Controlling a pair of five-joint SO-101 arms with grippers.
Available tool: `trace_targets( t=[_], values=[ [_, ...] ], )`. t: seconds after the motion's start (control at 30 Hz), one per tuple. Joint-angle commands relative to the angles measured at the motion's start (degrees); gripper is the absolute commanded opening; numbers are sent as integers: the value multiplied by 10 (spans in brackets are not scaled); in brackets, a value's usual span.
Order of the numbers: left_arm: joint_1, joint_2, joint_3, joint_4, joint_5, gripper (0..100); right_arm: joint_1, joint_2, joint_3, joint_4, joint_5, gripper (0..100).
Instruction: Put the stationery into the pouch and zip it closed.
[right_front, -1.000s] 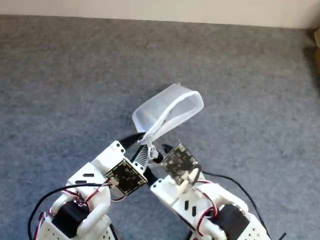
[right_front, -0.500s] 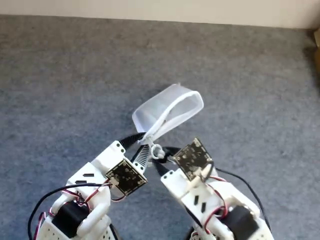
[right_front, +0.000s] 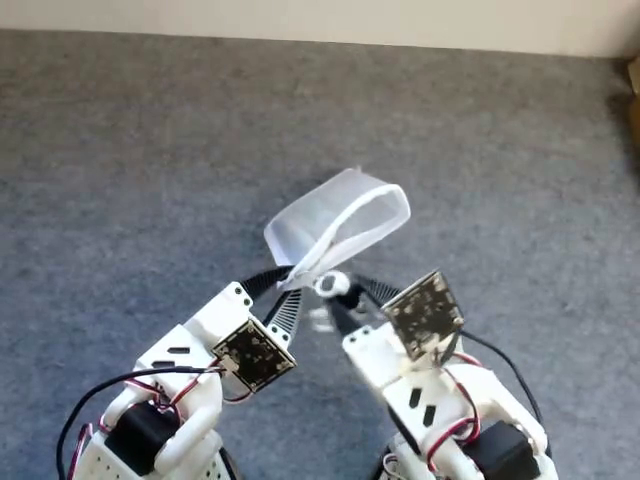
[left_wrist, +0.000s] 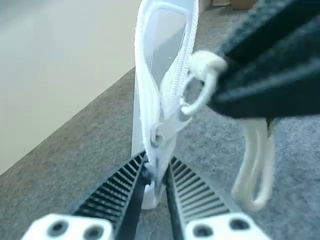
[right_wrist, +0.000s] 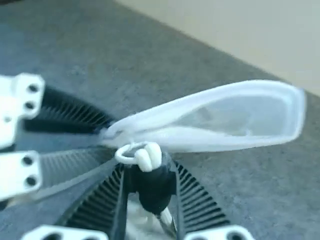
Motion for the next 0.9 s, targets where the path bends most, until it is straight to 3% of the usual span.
trace_targets(
  t=[0.0, 0.4, 0.77, 0.87],
  values=[
    [-18, 1, -1, -6, 4, 6, 75, -7, 6, -80, 2, 5],
    [-18, 1, -1, -4, 4, 6, 151, -3, 24, -160, -31, 5],
    [-19, 1, -2, -4, 1, 5, 159, -3, 25, -176, -31, 5],
    [-19, 1, -2, -3, -12, 5, 195, -2, 38, -202, -31, 5]
  ],
)
